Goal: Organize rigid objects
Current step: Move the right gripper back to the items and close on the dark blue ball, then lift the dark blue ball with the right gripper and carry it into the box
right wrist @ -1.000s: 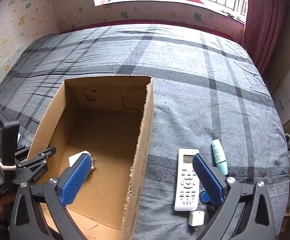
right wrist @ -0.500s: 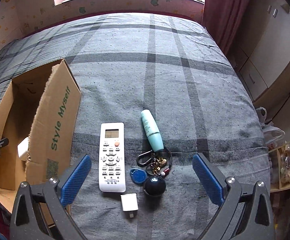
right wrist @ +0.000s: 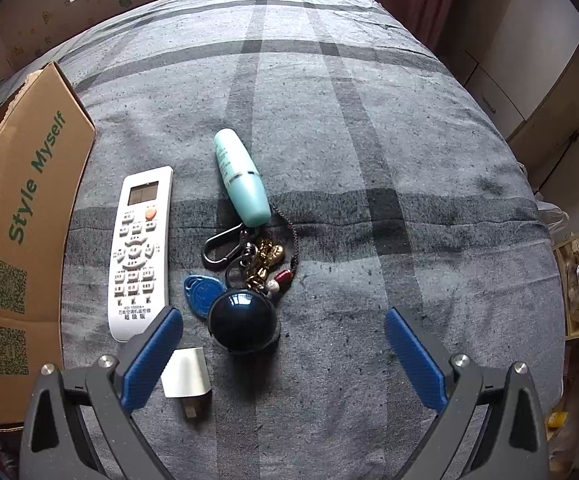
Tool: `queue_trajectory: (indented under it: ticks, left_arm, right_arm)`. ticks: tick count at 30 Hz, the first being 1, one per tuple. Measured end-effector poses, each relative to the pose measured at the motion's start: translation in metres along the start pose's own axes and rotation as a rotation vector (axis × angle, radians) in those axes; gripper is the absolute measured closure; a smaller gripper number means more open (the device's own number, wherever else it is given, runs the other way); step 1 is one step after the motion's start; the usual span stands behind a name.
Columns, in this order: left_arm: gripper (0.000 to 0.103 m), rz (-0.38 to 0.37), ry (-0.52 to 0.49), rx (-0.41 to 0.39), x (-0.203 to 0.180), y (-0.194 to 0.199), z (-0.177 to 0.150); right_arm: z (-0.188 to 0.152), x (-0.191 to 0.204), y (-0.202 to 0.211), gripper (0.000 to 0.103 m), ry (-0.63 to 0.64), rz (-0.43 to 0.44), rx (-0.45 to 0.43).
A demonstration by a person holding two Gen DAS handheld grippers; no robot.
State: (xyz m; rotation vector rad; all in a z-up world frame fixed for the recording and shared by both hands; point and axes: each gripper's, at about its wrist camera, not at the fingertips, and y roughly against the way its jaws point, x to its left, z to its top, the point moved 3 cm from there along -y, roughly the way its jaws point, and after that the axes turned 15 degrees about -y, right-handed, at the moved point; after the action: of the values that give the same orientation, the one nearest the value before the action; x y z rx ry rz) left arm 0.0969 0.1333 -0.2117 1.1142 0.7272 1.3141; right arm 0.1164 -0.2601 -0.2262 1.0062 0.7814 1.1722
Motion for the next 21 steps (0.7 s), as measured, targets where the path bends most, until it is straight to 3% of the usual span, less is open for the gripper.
queue_trajectory:
  ticks: [12,14,17,19,21]
  left_arm:
    - [0.090,0.001,0.000,0.001,-0.001,0.000,0.000]
    - [0.090,0.001,0.001,0.001,-0.001,0.000,0.001]
    - [0.090,0.003,-0.001,0.002,-0.001,0.000,0.000]
    - [0.090,0.003,-0.001,0.002,0.000,-0.001,0.000]
    - [0.090,0.003,0.001,0.003,0.000,-0.001,0.001]
  right_arm:
    - [-0.002,0.002,-0.010,0.003,-0.027,0.029,0.020]
    - [-0.003,0.002,-0.012,0.012,-0.028,0.029,0.027]
    - [-0.005,0.004,-0.016,0.038,-0.033,0.048,0.059]
    - [-0.007,0.004,-0.019,0.063,-0.044,0.079,0.081]
    - [-0.009,0.004,-0.018,0.063,-0.059,0.096,0.079]
